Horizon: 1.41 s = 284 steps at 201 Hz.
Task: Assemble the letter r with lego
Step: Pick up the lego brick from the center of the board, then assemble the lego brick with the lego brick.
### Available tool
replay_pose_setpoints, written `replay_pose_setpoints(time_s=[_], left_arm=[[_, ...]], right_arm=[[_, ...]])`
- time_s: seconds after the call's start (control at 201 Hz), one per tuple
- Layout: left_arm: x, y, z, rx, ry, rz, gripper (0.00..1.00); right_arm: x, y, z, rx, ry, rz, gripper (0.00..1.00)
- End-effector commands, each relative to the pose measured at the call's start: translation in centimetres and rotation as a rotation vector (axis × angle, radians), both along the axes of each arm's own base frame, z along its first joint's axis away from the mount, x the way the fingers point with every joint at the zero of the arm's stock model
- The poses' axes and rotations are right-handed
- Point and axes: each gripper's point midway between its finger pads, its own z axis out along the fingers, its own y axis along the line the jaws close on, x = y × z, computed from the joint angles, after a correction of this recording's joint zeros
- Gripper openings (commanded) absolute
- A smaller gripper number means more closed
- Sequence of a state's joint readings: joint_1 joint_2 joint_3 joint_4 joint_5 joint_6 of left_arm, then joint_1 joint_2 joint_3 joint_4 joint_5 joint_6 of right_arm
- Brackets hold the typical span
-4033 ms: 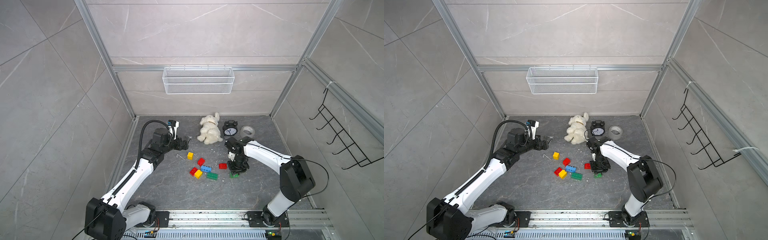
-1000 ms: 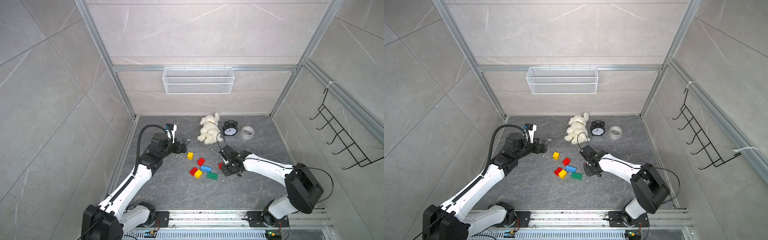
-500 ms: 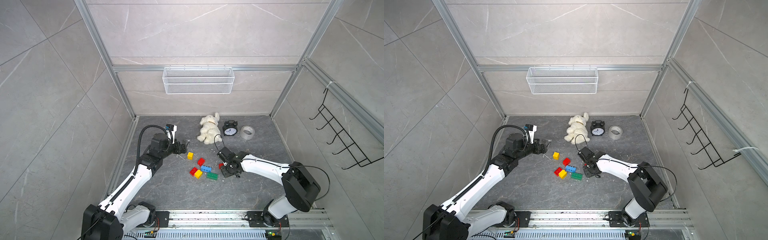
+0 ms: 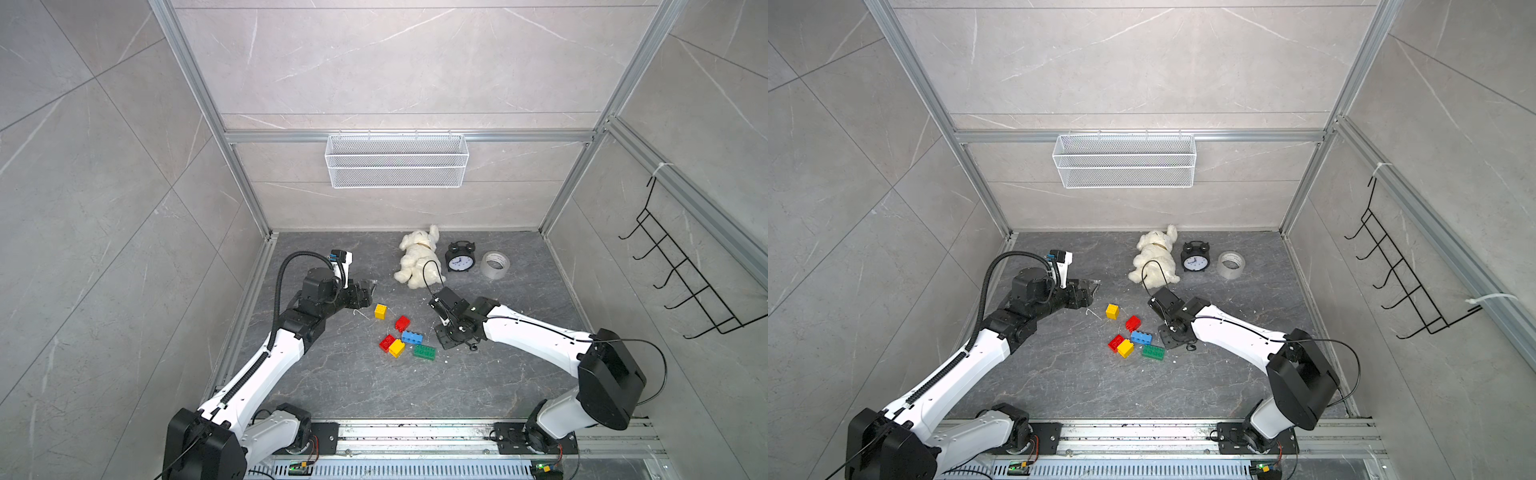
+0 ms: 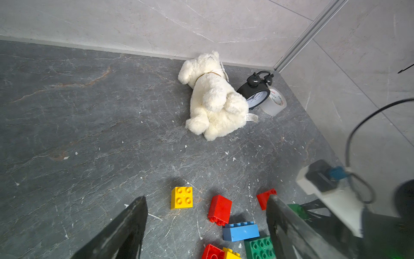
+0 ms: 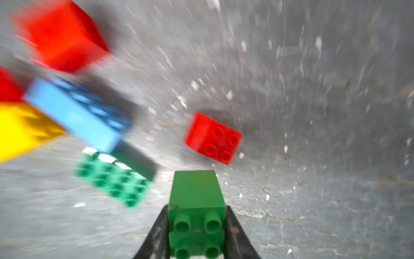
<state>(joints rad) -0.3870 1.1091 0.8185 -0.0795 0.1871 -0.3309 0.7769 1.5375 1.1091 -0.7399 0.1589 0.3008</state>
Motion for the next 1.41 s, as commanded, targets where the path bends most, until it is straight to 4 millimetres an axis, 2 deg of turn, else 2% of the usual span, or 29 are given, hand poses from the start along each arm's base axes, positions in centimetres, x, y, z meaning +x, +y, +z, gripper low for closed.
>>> replay_pose_setpoints(time_s=[0.0, 0.124, 0.229, 0.314, 0.503, 0.752, 1.135, 1.409], left_arm=[[0.8, 0.7, -0.4, -0.043, 0.013, 0.057, 0.81], [0.9, 1.7, -1.2, -0.099, 0.044, 0.113, 0.78], [1.1, 3.8, -2.6, -0.140, 0.108, 0.221, 0.78], [1.0, 5.6, -4.3, -0.186, 0.173, 0.307, 0.78], [0.4, 6.7, -7.1, -0.269, 0.278, 0.359, 0.78], [0.2, 6.4, -8.7, -0.266, 0.360, 0.352, 0.77], [0.0, 6.1, -10.6, -0.273, 0.423, 0.347, 0.77], [-0.1, 5.5, -11.2, -0.296, 0.456, 0.323, 0.75]], right_arm=[[0.4, 3.6, 4.6, 0.104, -0.056, 0.149, 0.22], [1.7, 8.3, 6.8, 0.192, -0.081, 0.319, 0.22], [3.1, 12.1, 7.6, 0.232, -0.090, 0.452, 0.22], [4.2, 14.7, 7.6, 0.260, -0.089, 0.513, 0.22], [6.2, 18.8, 6.2, 0.257, -0.064, 0.618, 0.22], [7.5, 20.1, 4.0, 0.162, -0.028, 0.708, 0.24], [8.9, 19.5, 1.0, -0.003, 0.024, 0.773, 0.24], [9.8, 19.5, 0.1, -0.053, 0.014, 0.779, 0.24]])
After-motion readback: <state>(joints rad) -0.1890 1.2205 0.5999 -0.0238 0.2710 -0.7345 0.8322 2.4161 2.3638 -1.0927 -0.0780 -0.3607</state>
